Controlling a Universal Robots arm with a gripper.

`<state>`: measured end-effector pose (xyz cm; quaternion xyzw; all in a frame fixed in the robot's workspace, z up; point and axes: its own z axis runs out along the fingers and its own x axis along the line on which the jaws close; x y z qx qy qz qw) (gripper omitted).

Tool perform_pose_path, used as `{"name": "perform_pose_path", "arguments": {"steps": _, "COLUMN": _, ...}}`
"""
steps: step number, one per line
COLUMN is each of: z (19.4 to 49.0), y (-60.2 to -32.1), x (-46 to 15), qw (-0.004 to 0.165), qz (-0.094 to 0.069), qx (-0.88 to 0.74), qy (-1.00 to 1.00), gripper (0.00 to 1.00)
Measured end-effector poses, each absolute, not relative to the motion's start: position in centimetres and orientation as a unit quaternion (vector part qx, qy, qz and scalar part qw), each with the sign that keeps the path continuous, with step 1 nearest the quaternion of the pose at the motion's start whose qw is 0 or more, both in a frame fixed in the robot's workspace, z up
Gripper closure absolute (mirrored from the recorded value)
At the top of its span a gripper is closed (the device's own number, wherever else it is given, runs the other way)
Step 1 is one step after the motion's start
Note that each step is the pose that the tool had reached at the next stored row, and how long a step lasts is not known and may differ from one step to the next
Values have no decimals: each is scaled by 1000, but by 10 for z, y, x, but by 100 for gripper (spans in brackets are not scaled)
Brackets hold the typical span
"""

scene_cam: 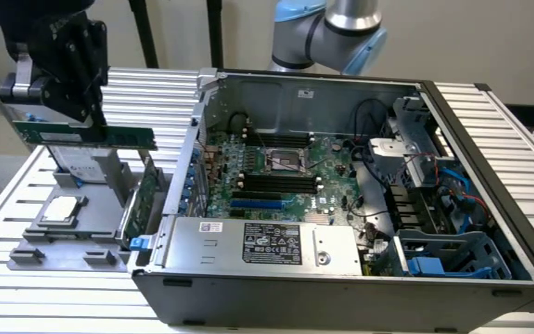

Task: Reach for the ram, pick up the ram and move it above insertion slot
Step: 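Pick up the ram and move it above insertion slot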

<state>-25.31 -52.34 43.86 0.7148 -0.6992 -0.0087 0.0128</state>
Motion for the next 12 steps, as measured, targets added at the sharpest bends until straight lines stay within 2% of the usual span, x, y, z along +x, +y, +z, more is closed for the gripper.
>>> {"name": "perform_pose_path", "arguments": {"steps": 12, "z": 440, "y": -518, "x": -199, "qw": 13, "qz": -9, "qx": 715, "qy": -699, "gripper": 86}}
